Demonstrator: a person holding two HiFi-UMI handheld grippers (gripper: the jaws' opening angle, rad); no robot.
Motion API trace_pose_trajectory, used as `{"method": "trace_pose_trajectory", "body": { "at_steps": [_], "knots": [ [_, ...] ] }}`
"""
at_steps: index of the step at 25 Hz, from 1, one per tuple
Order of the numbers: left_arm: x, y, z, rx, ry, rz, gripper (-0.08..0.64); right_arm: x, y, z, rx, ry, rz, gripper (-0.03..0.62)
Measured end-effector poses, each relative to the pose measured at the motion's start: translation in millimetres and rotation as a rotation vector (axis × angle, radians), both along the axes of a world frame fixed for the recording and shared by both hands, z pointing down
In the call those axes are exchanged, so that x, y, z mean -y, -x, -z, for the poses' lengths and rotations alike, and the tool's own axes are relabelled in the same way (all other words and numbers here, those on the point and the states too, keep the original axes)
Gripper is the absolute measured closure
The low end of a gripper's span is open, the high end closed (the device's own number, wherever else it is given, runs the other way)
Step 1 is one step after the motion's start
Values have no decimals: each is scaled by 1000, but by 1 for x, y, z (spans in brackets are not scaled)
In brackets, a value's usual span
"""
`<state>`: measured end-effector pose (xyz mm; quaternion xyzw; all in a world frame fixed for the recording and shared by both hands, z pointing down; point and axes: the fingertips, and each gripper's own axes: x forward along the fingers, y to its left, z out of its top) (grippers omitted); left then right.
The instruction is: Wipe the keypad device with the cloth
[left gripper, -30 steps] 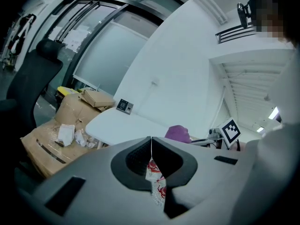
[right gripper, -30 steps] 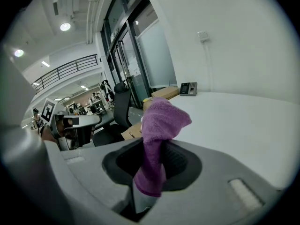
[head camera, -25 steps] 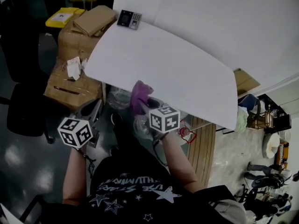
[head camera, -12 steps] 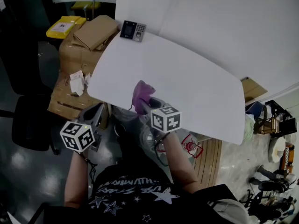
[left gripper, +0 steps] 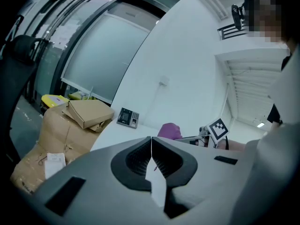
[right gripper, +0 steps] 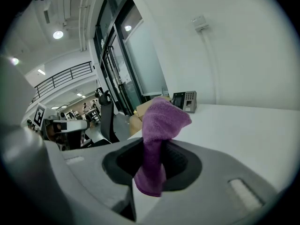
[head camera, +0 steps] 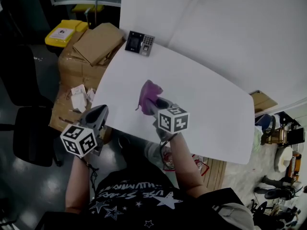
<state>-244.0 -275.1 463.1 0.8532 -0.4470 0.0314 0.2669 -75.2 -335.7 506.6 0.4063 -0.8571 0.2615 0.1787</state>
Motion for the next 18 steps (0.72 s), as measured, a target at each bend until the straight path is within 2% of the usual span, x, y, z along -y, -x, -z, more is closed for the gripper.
{"method": "trace_pose_trajectory", "body": {
  "at_steps": [10, 18],
  "knots": [
    [98, -1, 2, 25, 6, -12, 551, 110, -2, 6, 1, -7, 3, 495],
    [155, 11, -4, 44, 26, 1, 551, 179, 17, 0, -19, -8, 55, 496]
  ]
}}
